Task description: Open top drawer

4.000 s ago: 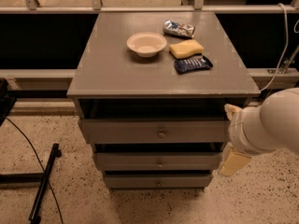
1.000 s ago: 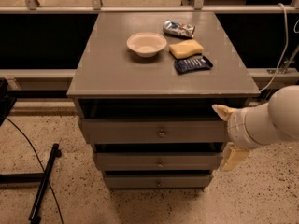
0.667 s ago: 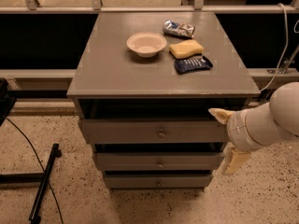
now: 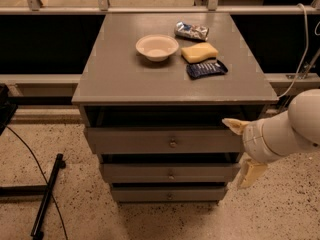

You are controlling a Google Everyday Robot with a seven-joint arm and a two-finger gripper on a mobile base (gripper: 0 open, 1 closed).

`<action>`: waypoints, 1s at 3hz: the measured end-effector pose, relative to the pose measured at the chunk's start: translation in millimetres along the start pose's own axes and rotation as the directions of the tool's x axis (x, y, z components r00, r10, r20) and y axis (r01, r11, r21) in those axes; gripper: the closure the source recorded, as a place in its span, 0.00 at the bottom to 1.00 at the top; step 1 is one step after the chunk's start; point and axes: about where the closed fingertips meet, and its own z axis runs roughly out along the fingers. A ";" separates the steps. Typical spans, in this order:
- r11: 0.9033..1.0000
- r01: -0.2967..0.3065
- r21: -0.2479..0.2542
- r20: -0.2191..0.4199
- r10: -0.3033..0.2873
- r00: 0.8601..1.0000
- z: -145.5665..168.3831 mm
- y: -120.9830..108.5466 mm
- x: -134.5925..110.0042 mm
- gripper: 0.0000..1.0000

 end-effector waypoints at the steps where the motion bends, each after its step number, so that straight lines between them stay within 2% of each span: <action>1: 1.000 0.012 -0.007 0.003 -0.012 1.000 6.7 0.7 0.8 0.00; 3: 0.997 0.065 0.044 -0.011 -0.065 0.998 24.5 -18.7 0.6 0.00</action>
Offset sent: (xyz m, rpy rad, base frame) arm 0.0205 0.0088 -0.0127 -0.0147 -0.0780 0.0368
